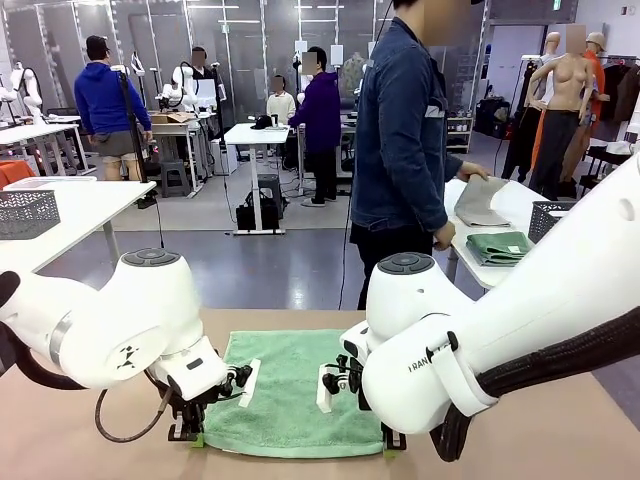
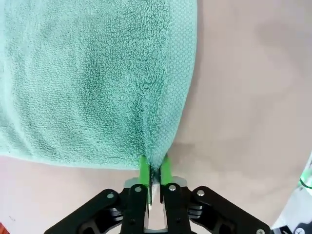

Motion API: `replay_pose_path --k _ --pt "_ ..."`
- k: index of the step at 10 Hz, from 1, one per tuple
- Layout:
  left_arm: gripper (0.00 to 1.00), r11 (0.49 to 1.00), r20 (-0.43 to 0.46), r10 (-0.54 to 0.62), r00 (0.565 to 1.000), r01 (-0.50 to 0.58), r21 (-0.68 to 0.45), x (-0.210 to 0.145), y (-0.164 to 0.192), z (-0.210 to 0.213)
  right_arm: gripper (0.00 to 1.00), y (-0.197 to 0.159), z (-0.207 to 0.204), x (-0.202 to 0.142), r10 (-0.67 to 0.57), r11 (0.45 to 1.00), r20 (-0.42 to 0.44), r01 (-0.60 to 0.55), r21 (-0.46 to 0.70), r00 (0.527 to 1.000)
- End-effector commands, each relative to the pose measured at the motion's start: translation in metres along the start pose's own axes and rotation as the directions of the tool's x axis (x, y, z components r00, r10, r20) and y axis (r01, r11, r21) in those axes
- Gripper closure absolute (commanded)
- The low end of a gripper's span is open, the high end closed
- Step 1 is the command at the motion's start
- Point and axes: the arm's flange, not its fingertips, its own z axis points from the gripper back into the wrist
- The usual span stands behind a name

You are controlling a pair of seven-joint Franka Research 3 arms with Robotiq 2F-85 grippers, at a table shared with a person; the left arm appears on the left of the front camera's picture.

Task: Fold the towels and place them in the basket.
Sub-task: When a person lays out a Towel with hook on the table, fold it in half twice.

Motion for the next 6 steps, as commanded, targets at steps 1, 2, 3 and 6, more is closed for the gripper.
replay_pose_path --k 1,2,3,6 --pt "1.0 1.0 -0.028 0.006 1.0 -0.006 0.008 0.004 0.004 -0.005 0.93 -0.002 -0.01 0.001 -0.018 1.0 -0.017 0.018 -0.001 1.0" --pt "1.0 1.0 -0.029 0.002 1.0 -0.002 0.005 0.004 0.005 -0.004 1.0 -0.001 -0.01 0.001 -0.012 1.0 -0.015 0.012 0.0 1.0" --pt "1.0 1.0 -0.03 -0.001 1.0 0.001 0.004 0.004 0.005 -0.004 1.0 -0.001 -0.009 0.0 -0.006 1.0 -0.017 0.006 0.001 1.0" --pt "1.0 1.0 -0.001 -0.003 1.0 0.003 -0.001 0.001 0.001 -0.001 1.0 -0.002 0.0 0.0 -0.003 1.0 0.001 0.003 -0.001 1.0"
